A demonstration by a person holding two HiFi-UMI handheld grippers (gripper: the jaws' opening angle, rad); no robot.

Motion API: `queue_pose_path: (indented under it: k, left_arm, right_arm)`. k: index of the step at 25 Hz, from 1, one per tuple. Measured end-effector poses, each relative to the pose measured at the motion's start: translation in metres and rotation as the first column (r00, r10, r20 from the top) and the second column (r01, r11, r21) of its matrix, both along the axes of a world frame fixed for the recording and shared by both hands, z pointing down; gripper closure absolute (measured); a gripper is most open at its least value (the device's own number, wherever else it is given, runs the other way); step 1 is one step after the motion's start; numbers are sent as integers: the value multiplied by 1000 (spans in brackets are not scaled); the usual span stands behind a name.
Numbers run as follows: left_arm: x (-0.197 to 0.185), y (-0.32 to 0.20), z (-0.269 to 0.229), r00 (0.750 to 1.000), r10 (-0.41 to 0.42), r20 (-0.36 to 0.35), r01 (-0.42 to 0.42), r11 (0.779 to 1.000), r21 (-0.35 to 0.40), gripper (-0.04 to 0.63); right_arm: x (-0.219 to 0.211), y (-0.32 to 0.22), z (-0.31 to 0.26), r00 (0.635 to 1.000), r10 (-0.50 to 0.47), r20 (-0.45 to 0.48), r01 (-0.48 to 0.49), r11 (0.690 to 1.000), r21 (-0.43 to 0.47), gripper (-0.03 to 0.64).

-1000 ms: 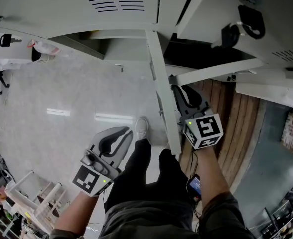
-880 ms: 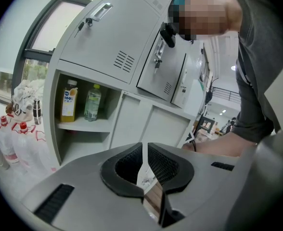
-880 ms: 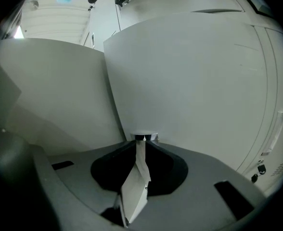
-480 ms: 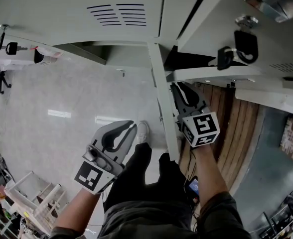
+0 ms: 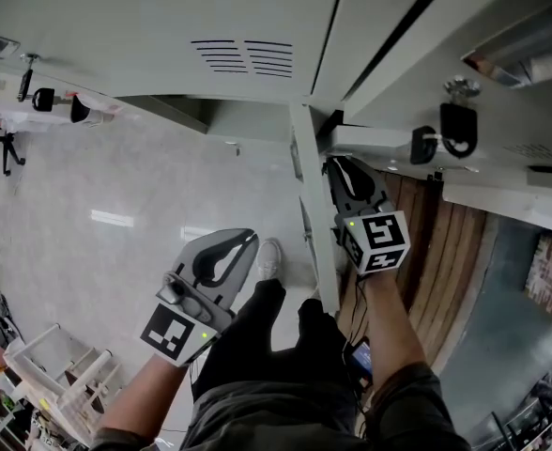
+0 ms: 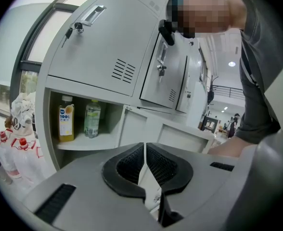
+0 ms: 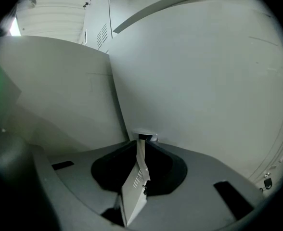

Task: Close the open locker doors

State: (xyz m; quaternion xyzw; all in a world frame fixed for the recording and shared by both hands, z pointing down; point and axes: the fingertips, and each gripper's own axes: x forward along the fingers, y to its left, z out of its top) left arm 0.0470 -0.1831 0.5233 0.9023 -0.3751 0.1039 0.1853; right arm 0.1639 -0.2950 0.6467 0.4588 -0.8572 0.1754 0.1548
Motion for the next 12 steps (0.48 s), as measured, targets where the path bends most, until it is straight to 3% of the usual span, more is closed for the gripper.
queue_pose_path:
  k: [12]
  left_arm:
    - [-10,-10,-4,1000,-9,-3,9,1000,12,580]
  right_arm:
    - [-2,-21,0,999,18,-27,-18,1000,7,563]
